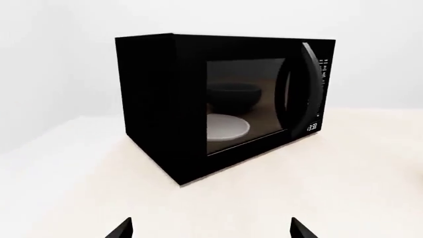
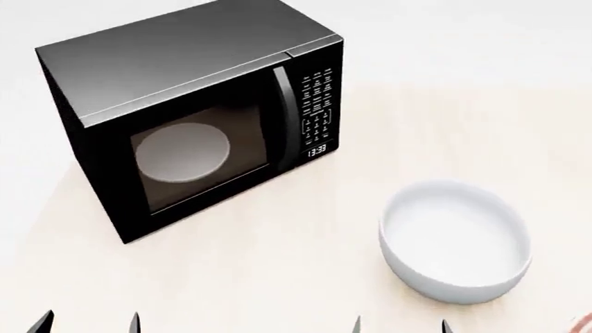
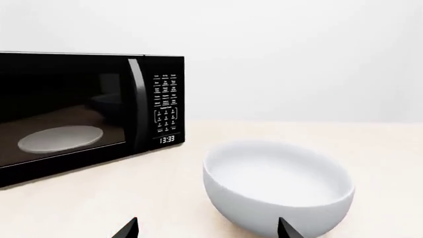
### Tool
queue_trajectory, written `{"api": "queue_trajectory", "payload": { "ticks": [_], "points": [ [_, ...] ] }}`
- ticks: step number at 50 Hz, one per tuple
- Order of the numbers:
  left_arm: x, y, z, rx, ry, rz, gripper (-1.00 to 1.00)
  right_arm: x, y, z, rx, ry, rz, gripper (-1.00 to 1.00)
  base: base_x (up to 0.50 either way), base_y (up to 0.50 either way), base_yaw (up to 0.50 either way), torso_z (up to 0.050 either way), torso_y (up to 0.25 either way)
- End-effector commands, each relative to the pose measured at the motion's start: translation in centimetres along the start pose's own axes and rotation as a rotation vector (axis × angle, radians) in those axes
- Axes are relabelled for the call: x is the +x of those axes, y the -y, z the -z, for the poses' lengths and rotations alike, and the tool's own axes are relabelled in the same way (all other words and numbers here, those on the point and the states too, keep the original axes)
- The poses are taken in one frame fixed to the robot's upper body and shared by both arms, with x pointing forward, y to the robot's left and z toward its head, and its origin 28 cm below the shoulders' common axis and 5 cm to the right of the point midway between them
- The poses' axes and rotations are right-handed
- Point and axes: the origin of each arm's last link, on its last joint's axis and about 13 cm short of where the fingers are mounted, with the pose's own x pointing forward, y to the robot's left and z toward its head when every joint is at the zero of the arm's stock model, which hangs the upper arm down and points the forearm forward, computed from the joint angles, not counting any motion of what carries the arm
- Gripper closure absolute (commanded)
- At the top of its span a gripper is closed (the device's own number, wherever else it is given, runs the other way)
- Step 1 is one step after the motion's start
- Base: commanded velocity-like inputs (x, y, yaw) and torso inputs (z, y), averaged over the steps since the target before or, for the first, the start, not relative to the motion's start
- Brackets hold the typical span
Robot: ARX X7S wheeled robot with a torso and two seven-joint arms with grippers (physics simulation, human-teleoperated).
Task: Open the microwave.
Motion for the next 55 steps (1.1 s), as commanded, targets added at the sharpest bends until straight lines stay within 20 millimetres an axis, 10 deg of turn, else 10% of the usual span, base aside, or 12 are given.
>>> {"api": "queue_trajectory", "payload": {
  "ticks": [1,55],
  "points": [
    [0.03,-0.05,-0.04,-0.001,0.000,-0.001,-1.00,0.04,0.00,0.04,0.000,-0.003,-0.002,-1.00,0.30,0.48,0.00,0.000,0.000],
    [-0.13,0.17,0.08,0.012,-0.014,0.009,-1.00,0.13,0.03,0.35,0.013,-0.005,-0.011,-1.00,0.30,0.22,0.00,0.000,-0.016]
  ]
}}
